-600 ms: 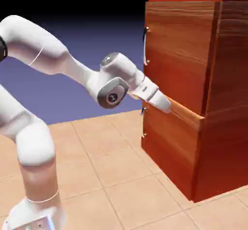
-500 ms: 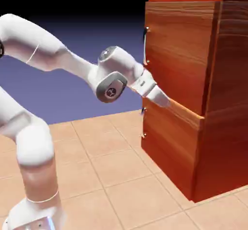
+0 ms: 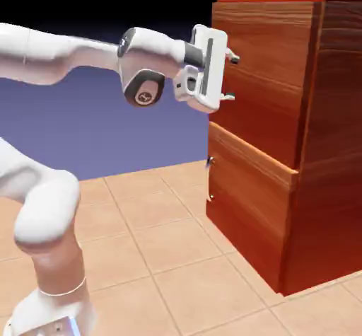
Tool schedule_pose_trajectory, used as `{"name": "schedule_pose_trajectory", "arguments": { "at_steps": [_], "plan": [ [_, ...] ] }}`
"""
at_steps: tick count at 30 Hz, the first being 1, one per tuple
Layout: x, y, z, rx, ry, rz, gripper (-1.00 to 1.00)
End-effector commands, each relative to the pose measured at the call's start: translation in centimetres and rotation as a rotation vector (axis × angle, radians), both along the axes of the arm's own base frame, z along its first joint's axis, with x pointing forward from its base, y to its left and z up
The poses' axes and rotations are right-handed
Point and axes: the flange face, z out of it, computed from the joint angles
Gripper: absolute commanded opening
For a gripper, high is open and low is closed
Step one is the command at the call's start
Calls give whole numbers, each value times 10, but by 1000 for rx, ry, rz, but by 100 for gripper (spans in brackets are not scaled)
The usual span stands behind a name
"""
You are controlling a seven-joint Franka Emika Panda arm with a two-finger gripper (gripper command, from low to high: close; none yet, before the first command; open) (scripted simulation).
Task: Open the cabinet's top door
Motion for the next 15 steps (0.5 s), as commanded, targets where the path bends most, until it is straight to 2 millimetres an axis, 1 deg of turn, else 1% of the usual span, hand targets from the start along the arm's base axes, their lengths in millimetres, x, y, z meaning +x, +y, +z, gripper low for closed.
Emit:
{"name": "schedule_pose_trajectory", "arguments": {
  "at_steps": [1,5,8,12,15],
  "plan": [
    [-2,5,5,61,-23,-18,0],
    [-10,29,19,307,-106,-76,0],
    [-15,49,25,493,-161,-107,0],
    [-19,77,26,741,-219,-137,0],
    [-20,99,22,927,-251,-153,0]
  ]
}}
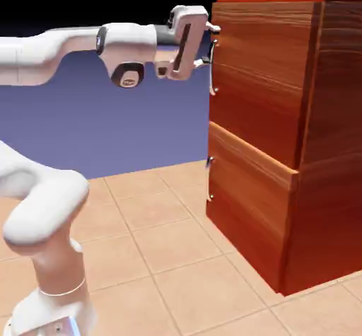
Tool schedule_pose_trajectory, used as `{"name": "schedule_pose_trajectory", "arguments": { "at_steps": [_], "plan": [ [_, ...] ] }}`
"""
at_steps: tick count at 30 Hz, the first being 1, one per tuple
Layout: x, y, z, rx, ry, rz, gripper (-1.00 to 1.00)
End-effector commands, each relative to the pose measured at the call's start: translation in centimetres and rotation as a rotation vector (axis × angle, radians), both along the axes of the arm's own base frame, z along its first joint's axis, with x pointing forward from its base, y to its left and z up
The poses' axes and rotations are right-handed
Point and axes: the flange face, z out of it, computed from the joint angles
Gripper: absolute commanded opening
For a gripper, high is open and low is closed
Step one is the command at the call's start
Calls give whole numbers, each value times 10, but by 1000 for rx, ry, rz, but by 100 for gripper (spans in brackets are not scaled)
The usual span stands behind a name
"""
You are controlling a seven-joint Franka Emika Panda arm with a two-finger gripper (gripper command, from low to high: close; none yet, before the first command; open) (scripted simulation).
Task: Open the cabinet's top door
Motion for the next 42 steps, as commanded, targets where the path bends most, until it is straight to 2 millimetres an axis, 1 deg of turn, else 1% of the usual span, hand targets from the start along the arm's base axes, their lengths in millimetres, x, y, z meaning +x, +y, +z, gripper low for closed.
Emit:
{"name": "schedule_pose_trajectory", "arguments": {
  "at_steps": [1,4,7,10,14,15,20,21,22,23,28,32,42],
  "plan": [
    [0,7,-3,62,-12,-2,0],
    [1,29,-13,247,-42,-5,0],
    [5,51,-28,432,-63,-6,0],
    [10,72,-48,618,-75,-8,0],
    [19,97,-81,858,-80,-16,0],
    [19,97,-81,858,-80,-16,0],
    [67,95,-81,858,-80,-16,0],
    [69,95,-81,858,-80,-16,0],
    [69,95,-81,858,-80,-16,-100],
    [69,95,-81,858,-80,-16,-100],
    [29,79,-81,861,-35,81,-100],
    [-3,63,-81,862,3,164,-100],
    [-76,9,-81,861,100,375,-100]
  ]
}}
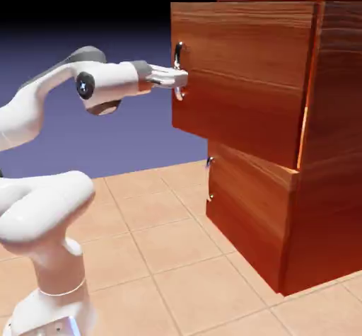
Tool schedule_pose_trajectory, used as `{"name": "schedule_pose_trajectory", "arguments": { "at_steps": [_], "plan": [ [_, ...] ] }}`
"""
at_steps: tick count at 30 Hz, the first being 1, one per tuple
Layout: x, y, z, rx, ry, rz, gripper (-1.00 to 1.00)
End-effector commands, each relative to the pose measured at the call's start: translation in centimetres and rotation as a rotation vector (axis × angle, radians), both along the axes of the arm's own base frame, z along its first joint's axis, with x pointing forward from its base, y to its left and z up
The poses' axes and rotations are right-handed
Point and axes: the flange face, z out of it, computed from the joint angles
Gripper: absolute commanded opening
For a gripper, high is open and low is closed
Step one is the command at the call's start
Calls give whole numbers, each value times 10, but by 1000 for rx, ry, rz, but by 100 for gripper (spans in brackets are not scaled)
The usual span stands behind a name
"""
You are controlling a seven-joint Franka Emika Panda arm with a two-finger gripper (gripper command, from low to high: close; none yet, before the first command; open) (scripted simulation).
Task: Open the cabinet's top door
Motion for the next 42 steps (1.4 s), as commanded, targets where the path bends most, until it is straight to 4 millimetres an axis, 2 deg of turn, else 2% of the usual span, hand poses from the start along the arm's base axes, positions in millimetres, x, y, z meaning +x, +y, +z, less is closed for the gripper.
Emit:
{"name": "schedule_pose_trajectory", "arguments": {
  "at_steps": [1,4,8,18,23,33,42],
  "plan": [
    [-9,-8,0,1,0,30,-100],
    [-33,-34,0,1,0,117,-100],
    [-56,-62,0,1,0,208,-100],
    [-91,-121,0,1,0,377,-100],
    [-104,-149,0,3,-1,450,-100],
    [-105,-151,0,3,-1,457,-100],
    [-122,-212,0,1,0,613,-100]
  ]
}}
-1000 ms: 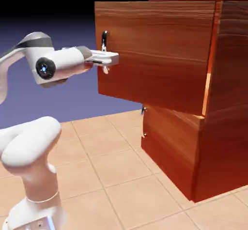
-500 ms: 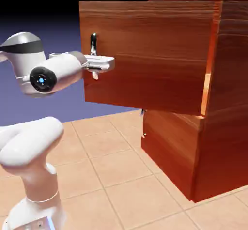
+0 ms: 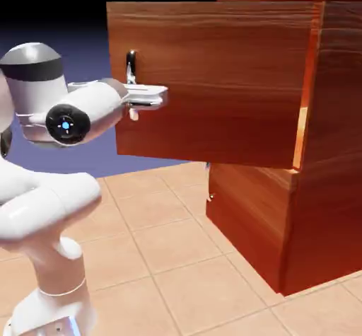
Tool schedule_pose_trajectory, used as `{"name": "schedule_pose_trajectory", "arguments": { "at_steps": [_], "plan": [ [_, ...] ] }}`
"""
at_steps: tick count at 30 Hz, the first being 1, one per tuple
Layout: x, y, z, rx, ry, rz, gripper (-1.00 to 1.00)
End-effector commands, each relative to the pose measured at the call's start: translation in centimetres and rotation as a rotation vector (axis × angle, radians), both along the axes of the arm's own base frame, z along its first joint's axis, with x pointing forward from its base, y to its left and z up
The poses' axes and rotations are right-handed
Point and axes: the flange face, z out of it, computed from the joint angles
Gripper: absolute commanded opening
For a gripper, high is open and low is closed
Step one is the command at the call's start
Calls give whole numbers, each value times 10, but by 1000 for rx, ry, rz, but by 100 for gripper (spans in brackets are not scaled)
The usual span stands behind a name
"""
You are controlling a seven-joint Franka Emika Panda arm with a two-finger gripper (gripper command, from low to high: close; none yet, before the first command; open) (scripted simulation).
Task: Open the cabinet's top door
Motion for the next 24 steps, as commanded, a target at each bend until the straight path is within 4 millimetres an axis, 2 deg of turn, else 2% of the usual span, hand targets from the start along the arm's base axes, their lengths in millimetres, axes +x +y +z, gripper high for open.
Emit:
{"name": "schedule_pose_trajectory", "arguments": {
  "at_steps": [1,13,24],
  "plan": [
    [-2,-7,0,0,0,18,-100],
    [-10,-97,0,0,0,243,-100],
    [4,-192,0,0,0,479,-100]
  ]
}}
